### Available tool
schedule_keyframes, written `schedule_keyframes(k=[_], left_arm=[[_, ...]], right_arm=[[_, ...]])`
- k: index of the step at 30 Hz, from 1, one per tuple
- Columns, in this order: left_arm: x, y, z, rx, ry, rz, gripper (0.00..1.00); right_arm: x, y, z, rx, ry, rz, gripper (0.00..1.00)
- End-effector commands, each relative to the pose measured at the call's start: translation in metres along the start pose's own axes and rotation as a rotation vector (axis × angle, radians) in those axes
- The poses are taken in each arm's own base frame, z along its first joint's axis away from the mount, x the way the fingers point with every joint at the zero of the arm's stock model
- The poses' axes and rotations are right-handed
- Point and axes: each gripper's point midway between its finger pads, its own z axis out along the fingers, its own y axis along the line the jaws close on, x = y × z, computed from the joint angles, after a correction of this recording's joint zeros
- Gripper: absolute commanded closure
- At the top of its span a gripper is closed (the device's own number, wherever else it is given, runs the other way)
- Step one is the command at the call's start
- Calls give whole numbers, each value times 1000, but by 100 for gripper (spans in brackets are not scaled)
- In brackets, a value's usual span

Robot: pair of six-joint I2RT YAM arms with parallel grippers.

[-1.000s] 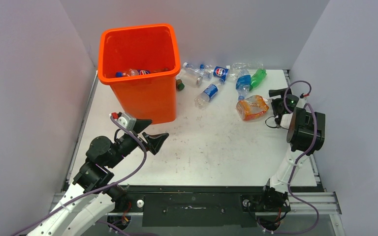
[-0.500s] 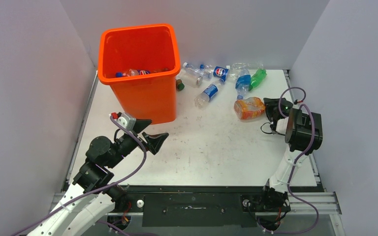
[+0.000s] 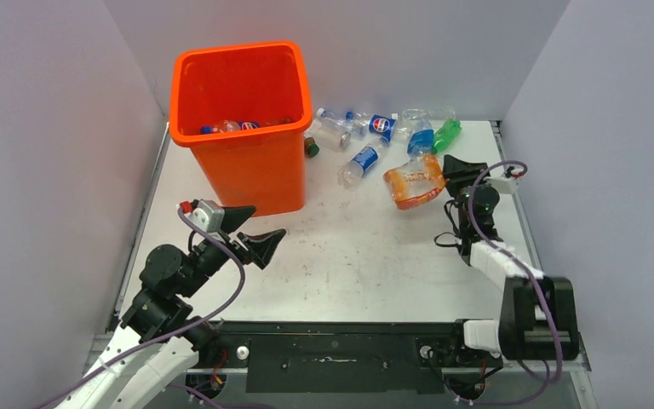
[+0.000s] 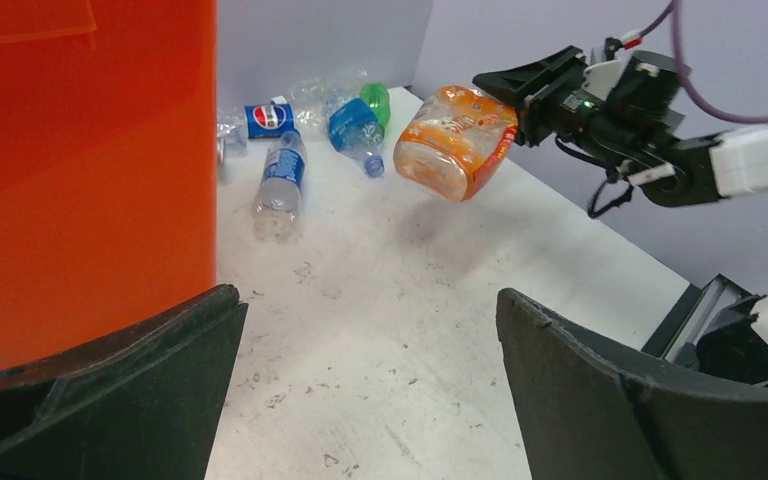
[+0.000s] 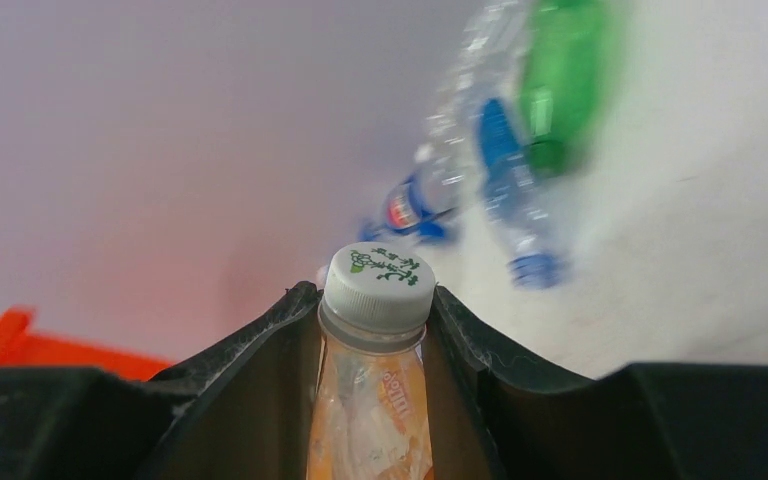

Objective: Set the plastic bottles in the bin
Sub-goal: Pick up the plastic bottle at the center of the board.

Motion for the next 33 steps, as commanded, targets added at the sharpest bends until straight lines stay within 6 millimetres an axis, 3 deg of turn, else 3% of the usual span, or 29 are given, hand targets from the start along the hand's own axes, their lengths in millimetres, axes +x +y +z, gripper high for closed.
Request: schedule_keyframes(k=[1, 5, 9, 14, 17, 24, 28, 33], left_arm=[[-27, -6, -8, 21, -147, 2, 4], [-41, -19, -13, 96, -248, -50, 4], [-49, -52, -3, 253, -193, -131, 4], [-59, -97, 7, 475, -42, -249, 4], [-53, -115, 10, 584, 4, -308, 4], [-12, -148, 25, 662, 144, -371, 4], [10, -172, 33, 664, 203, -312, 4], [27, -180, 43, 656, 219, -320, 4]], right_arm=[[-2, 60, -58, -158, -56, -57, 95], [17, 105, -109, -304, 38, -187, 95], [54, 147, -170, -548, 238, -270, 95], [90, 183, -256, -898, 527, -347, 95], [91, 197, -296, -1073, 601, -334, 95], [76, 226, -345, -1336, 609, -259, 95], [70, 236, -357, -1408, 594, -218, 95], [71, 245, -369, -1453, 599, -193, 95]])
